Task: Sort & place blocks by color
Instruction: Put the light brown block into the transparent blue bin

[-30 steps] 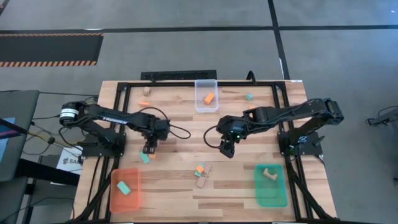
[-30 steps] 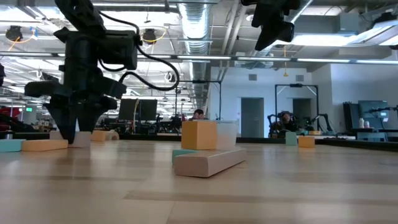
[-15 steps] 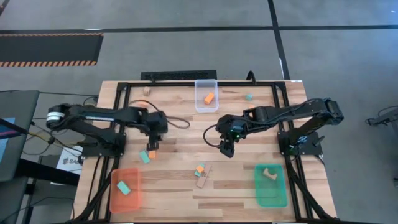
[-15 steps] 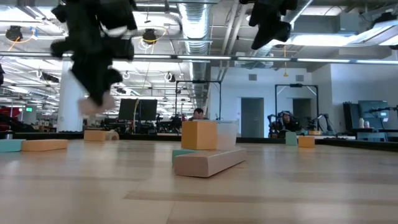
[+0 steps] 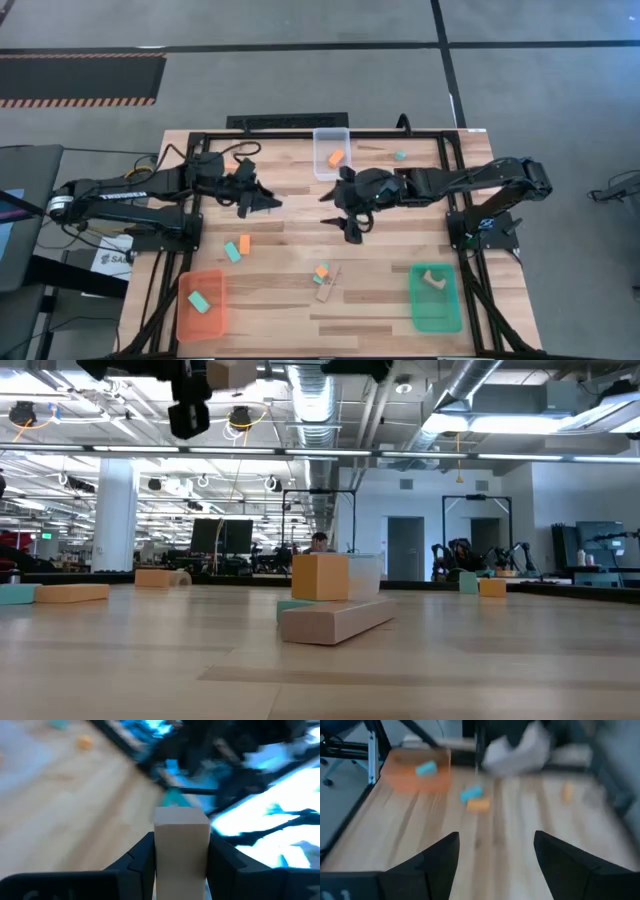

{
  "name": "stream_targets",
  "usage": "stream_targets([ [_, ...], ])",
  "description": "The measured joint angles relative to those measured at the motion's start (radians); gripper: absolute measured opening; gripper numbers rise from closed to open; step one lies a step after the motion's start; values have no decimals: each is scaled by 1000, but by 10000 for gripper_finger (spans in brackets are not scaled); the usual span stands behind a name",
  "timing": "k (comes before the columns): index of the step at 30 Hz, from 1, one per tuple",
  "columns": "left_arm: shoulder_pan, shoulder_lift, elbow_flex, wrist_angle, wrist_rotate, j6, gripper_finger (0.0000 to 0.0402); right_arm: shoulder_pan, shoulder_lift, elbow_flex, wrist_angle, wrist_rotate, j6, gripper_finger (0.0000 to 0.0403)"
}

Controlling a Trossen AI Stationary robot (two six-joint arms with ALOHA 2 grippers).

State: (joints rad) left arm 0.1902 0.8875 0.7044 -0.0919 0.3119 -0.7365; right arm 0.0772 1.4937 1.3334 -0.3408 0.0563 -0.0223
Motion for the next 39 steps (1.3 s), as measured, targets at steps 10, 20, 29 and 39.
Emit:
stream_targets([
  [10, -19, 126, -20, 310, 394, -218, 110, -6, 0, 0, 345, -188, -328, 282],
  [20, -27, 315, -20, 673, 472, -418, 110, -14, 0, 0, 328, -299, -170, 282],
  [29, -44, 448, 43, 802, 523, -497, 111, -23, 0, 0, 282, -300, -160, 282],
  [39, -57, 582, 185, 798, 583, -480, 111, -41, 0, 0, 248, -382, -106, 282],
])
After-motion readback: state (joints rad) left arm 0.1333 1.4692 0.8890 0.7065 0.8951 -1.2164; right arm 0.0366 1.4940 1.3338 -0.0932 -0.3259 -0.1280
